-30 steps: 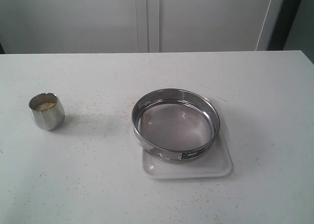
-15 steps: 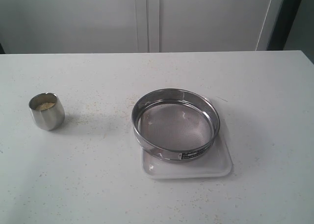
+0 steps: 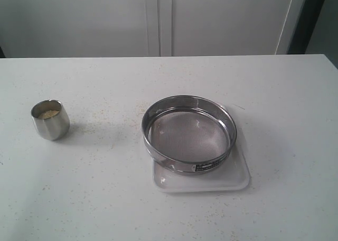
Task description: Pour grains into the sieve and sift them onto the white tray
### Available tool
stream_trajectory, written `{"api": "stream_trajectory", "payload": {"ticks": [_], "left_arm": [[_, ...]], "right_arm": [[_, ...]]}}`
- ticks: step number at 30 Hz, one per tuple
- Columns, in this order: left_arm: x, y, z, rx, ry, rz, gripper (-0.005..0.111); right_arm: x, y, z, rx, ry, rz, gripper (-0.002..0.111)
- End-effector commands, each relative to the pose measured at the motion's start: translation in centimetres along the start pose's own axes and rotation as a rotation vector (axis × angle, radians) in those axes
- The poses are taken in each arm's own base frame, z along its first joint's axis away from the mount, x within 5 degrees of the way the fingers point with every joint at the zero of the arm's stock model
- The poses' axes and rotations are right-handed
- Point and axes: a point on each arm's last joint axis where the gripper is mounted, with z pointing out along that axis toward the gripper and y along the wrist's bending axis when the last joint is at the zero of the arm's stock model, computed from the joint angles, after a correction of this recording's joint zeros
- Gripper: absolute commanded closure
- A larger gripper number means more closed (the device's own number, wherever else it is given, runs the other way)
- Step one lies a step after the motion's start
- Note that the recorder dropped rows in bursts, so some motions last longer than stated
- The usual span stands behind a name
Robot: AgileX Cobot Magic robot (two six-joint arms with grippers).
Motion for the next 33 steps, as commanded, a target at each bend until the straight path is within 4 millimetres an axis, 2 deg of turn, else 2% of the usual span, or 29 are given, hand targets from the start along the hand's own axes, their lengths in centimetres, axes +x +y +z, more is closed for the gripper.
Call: {"api": "stream_trajectory", "payload": {"ticks": [1, 5, 10, 18, 22, 28, 33], "left_arm": [[-0.7, 0.1, -0.1, -0.006, -0.088, -0.003, 0.107], [-1.7, 0.2, -0.2, -0.022, -0.205, 0.012, 0.107], [-1.7, 0.2, -0.2, -0.022, -0.205, 0.014, 0.107], [-3.2, 0.2, 0.1, -0.022, -0.217, 0.027, 0.107], [-4.1, 0.2, 1.7, -0.019, -0.215, 0.054, 0.107], [-3.0, 0.0, 4.6, -0.001, -0.077, 0.014, 0.107], [-1.6, -0.4, 6.1, 0.039, 0.029, -0.002, 0.107]], "right_arm": [[0.0, -0.1, 0.0, 0.008, -0.013, 0.008, 0.108], [0.0, -0.1, 0.0, 0.008, -0.013, 0.008, 0.108], [0.0, -0.1, 0.0, 0.008, -0.013, 0.008, 0.108], [0.0, -0.1, 0.0, 0.008, -0.013, 0.008, 0.108], [0.0, -0.1, 0.0, 0.008, -0.013, 0.008, 0.108], [0.0, -0.1, 0.0, 0.008, -0.013, 0.008, 0.108], [0.0, -0.1, 0.0, 0.008, -0.013, 0.008, 0.108]]}}
